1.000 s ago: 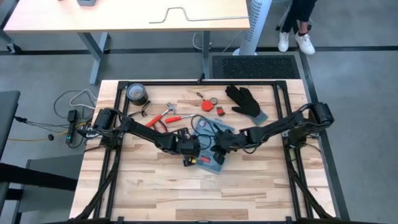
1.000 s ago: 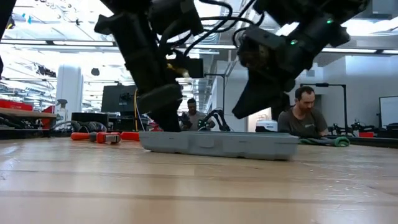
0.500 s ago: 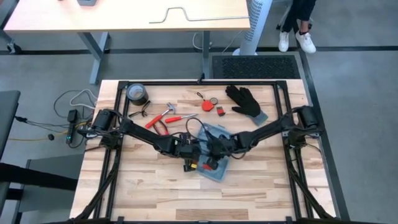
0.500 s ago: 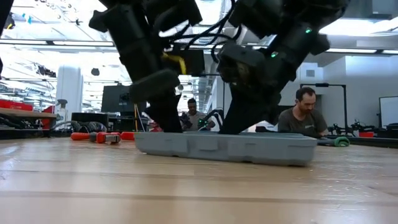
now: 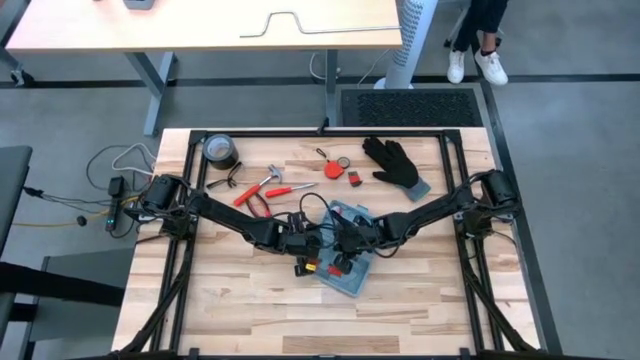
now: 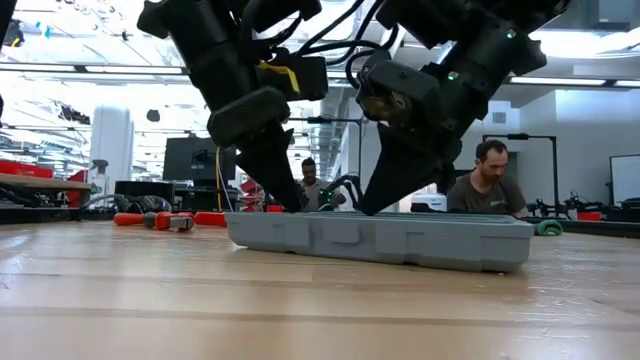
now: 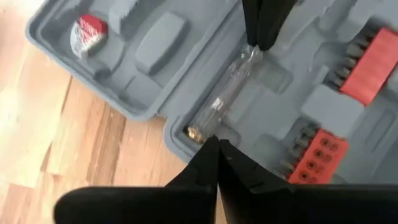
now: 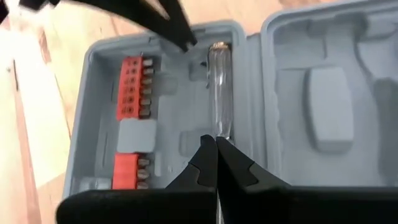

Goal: Prefit tool cases
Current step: Remove the transparent screwdriver from the gray prefit tool case

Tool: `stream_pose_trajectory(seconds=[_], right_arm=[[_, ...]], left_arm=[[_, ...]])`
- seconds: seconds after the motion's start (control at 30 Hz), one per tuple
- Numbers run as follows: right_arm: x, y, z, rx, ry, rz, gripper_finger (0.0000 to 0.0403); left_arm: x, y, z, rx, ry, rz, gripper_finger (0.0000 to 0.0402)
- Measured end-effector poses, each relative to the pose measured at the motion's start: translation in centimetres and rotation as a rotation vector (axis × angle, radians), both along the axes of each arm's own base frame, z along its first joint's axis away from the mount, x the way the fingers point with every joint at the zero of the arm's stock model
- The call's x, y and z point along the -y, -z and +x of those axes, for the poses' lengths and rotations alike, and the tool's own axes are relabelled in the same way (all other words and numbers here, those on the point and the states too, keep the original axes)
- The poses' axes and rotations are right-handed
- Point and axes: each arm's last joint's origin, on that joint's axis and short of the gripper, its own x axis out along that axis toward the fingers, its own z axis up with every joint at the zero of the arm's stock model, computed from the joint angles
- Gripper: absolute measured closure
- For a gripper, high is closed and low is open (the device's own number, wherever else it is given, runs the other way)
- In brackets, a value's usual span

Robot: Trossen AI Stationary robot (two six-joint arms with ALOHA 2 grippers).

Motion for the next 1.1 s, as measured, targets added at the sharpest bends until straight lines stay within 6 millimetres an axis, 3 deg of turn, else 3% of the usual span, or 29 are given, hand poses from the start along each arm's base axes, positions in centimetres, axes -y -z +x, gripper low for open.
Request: stream_pose_trajectory(seconds=[0.17, 0.43, 0.8, 1.1], right_arm=[[0.1, 0.3, 0.1, -0.006, 0.001, -0.002, 0.0401], [1.1, 0.6, 0.4, -0.016, -0.001, 0.016, 0.0402], [1.3, 0.6, 0.5, -0.015, 0.020, 0.070, 0.0402], [0.1, 0.2, 0.5, 0.025, 0.008, 0.105, 0.0402]], left_arm=[[0.8, 0.2, -0.2, 0.013, 0.007, -0.026, 0.0401], [0.7, 2.4, -1.4, 0.083, -0.072, -0.045, 0.0401], [1.4, 1.0, -0.5, 0.041, 0.206, 0.286, 0.0400], [0.0, 1.5, 0.1, -0.002, 0.359, 0.268, 0.0321]])
